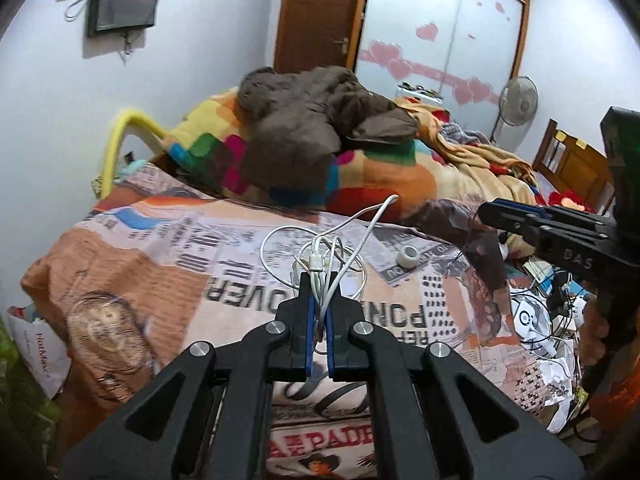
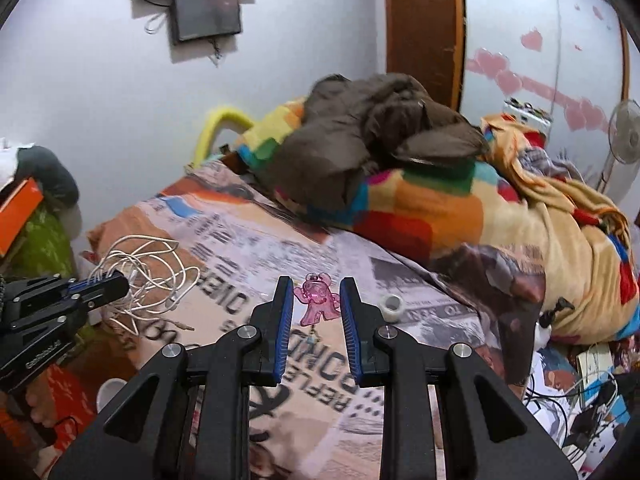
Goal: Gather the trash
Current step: 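Carry the earphone cable and pink charm off the bed over the white bin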
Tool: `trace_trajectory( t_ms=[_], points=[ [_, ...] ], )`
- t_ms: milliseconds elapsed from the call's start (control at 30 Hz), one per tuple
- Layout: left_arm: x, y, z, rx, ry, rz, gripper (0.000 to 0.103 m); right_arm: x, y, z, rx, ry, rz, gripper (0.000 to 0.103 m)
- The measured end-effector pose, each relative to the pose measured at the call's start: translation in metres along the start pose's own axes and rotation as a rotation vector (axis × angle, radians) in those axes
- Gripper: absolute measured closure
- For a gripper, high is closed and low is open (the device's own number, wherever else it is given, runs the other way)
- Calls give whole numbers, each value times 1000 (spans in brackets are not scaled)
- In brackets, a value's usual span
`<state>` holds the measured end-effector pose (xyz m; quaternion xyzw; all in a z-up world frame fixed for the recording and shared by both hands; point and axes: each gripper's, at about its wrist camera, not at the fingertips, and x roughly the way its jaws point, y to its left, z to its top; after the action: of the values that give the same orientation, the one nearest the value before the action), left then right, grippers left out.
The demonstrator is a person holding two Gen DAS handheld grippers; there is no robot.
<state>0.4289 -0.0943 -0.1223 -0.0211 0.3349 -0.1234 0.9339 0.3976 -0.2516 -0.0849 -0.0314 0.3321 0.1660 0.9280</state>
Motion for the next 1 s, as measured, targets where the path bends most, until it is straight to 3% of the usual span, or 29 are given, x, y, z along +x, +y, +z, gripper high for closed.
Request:
trace_trajectory(
  t_ms=[500, 1000],
  points=[
    [-108, 109, -35, -70, -56, 190, 100, -22, 129, 5, -132, -30, 161, 81],
    [-169, 228, -119, -239, -32, 332, 100, 2, 274, -11, -278, 44, 368, 81]
  ],
)
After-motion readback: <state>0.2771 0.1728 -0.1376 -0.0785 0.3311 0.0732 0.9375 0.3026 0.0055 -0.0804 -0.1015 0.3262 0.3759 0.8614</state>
